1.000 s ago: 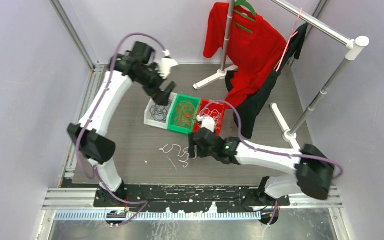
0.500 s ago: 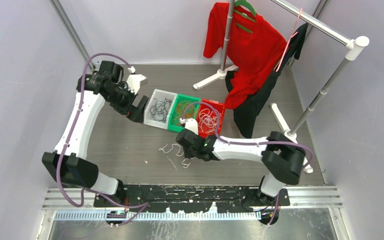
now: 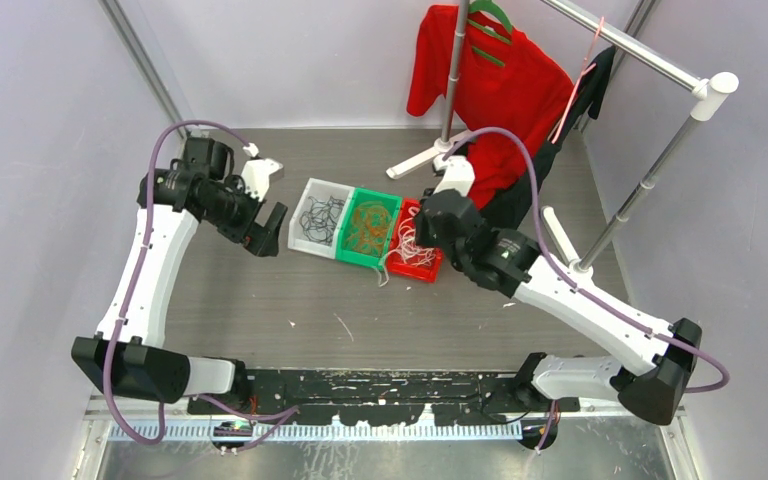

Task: Untangle the cables
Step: Pick up the cable at the center of the board, then place the cable in the bin.

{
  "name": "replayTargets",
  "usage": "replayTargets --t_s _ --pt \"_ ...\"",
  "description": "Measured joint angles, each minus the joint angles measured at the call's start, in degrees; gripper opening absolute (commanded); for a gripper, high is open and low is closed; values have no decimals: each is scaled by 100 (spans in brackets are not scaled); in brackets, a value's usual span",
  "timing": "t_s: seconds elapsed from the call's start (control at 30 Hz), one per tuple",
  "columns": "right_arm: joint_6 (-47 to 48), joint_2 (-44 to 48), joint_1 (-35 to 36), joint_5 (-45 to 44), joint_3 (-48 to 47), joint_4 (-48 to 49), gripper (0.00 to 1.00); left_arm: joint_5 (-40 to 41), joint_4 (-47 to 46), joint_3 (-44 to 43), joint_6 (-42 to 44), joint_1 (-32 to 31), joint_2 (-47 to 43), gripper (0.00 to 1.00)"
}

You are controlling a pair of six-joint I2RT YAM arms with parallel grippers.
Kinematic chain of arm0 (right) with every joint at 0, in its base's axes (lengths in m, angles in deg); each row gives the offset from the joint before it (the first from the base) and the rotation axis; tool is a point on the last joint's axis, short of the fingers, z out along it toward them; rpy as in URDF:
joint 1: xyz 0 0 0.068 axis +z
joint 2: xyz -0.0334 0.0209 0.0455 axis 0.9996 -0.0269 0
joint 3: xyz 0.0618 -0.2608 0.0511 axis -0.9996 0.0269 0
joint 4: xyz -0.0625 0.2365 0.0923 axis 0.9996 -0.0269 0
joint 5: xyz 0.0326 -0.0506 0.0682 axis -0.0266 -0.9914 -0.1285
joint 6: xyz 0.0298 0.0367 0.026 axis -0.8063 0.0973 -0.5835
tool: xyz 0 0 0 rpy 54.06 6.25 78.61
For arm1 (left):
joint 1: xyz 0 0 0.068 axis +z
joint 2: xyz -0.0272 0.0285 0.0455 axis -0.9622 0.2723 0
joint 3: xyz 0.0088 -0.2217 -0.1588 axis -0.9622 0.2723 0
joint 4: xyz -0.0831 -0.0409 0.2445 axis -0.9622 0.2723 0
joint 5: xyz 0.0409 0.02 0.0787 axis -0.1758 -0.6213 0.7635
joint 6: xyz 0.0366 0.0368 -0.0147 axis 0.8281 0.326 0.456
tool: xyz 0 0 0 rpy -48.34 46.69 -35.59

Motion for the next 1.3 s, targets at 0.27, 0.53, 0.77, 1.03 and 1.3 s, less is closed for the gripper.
replayTargets --t_s 0.27,0.53,0.77,1.03,1.3 --pt "501 39 -527 -26 -562 -409 1 72 -57 177 114 0 -151 99" --pt "925 -273 -752 -151 -1008 -417 1 90 -122 267 181 0 -157 99" --pt "1163 -761 -1091 -83 -1858 -470 1 87 -125 267 223 0 -157 99" --pt "1287 -852 -1250 -48 -2227 -442 1 87 -125 267 232 4 -157 99" --pt "1276 -1215 -1394 479 -3486 -852 1 81 -122 267 232 15 -157 99"
